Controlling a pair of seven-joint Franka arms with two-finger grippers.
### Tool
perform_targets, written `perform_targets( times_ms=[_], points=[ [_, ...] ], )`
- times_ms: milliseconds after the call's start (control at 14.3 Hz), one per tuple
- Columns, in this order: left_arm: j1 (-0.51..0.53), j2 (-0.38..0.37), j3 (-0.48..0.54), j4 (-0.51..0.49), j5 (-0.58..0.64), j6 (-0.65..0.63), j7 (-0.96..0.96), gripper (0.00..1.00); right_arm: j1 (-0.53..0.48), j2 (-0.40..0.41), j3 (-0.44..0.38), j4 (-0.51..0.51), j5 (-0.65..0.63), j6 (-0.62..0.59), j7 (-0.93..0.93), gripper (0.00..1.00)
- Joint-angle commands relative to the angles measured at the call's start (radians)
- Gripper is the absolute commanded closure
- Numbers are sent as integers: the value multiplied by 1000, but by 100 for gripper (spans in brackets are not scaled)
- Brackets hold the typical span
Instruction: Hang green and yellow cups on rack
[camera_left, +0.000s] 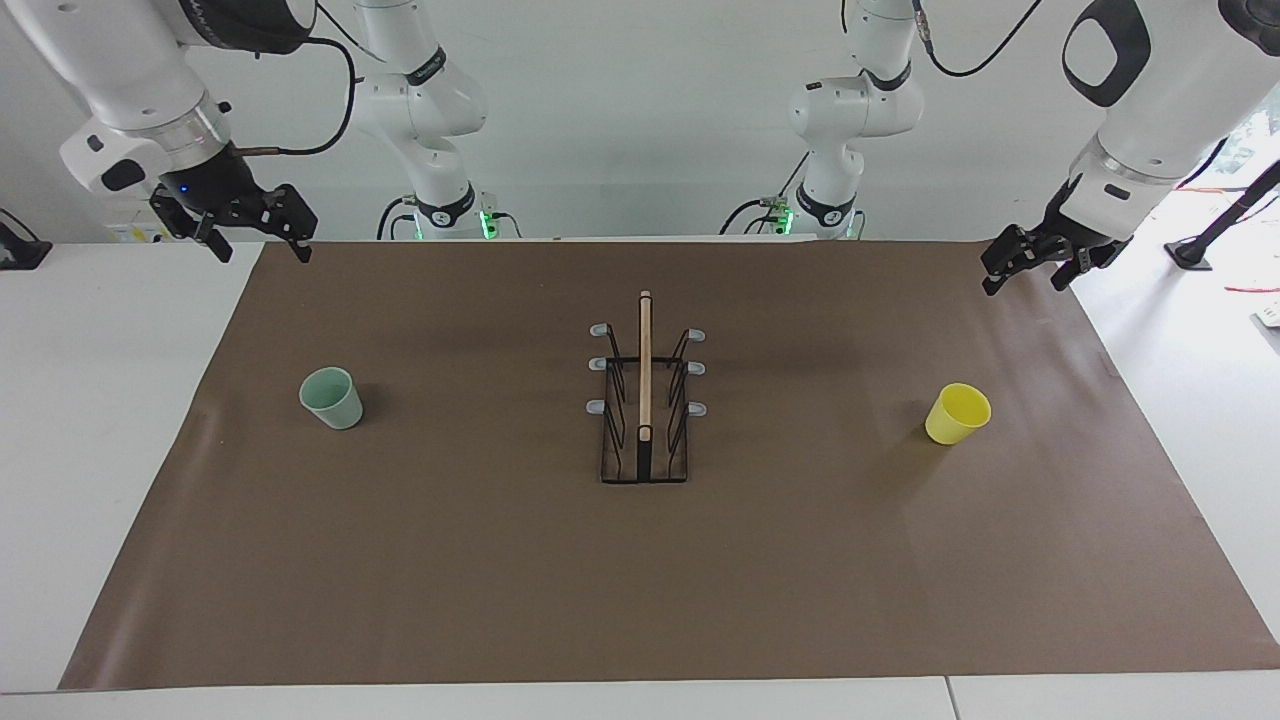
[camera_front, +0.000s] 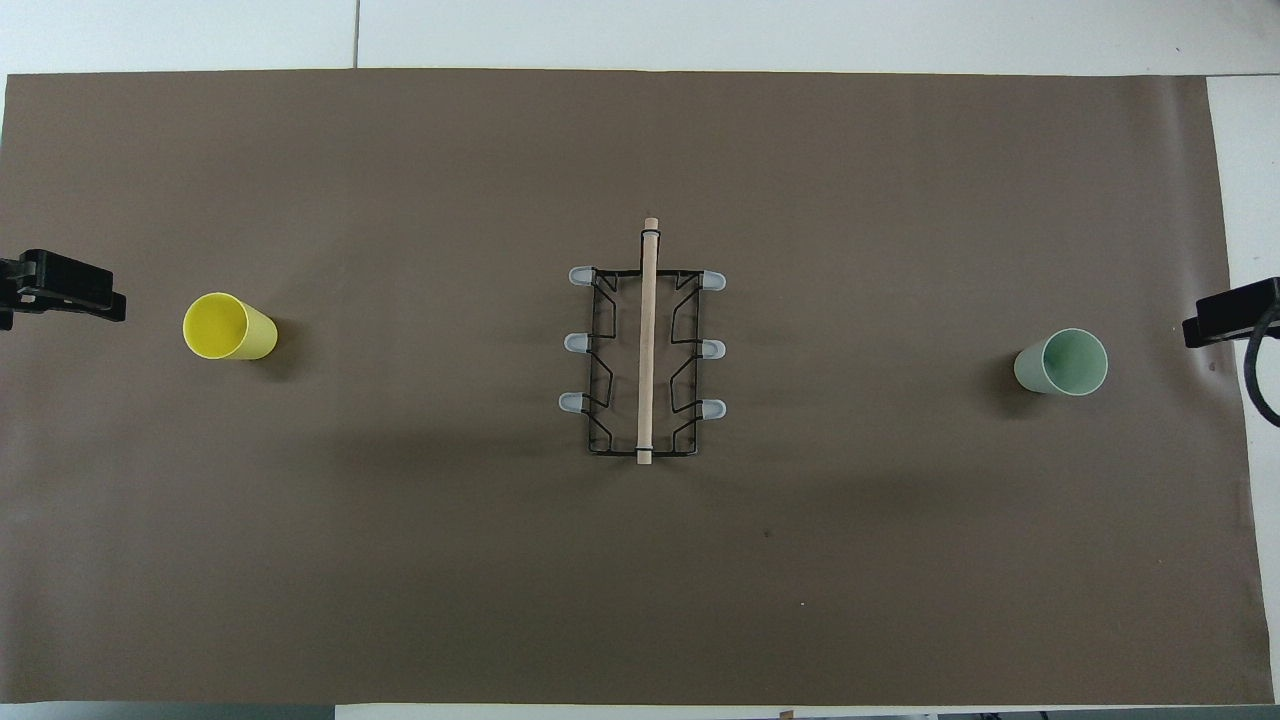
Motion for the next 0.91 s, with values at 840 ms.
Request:
perform_targets(
  times_ms=[840],
  points=[
    [3,-14,2,-12,-10,4,8,0,-14,-5,0,-16,49,51,14,0]
  ],
)
